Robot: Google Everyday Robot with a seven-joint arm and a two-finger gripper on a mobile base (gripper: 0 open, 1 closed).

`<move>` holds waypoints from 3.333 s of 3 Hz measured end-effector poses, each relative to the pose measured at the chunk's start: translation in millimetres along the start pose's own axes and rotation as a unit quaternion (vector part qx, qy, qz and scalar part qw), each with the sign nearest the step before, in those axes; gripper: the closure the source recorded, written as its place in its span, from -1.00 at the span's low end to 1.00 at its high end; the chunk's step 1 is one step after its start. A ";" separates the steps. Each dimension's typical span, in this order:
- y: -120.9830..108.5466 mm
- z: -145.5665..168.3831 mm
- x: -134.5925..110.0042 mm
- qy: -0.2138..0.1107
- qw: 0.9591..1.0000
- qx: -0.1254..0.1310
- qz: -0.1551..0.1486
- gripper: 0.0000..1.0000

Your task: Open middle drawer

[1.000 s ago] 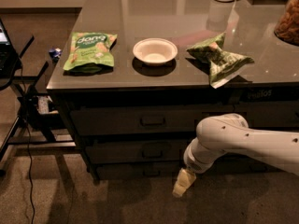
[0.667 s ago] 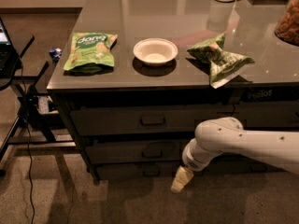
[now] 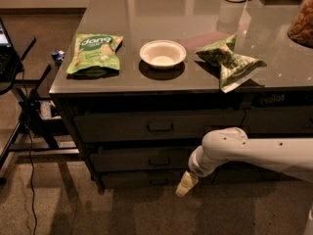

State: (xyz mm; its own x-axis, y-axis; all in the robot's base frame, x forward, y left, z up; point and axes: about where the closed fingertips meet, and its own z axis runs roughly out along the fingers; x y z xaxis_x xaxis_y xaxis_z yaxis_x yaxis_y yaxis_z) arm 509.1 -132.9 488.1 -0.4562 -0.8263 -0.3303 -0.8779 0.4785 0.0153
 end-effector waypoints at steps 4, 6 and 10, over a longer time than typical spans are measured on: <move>-46.7 37.0 -1.0 -0.007 1.000 0.026 -0.002 -1.00; -76.4 51.5 5.1 -0.006 0.999 0.041 -0.015 -1.00; -69.9 90.0 11.7 0.048 0.997 0.008 -0.066 -1.00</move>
Offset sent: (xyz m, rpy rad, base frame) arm 0.0444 0.0070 -0.0240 0.0038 -0.0508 -0.0032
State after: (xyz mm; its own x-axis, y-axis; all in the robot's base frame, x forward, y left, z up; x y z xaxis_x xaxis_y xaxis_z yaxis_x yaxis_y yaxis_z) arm 578.2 -149.3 398.2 -0.3489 -0.9069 -0.2363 -0.9292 0.3675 -0.0386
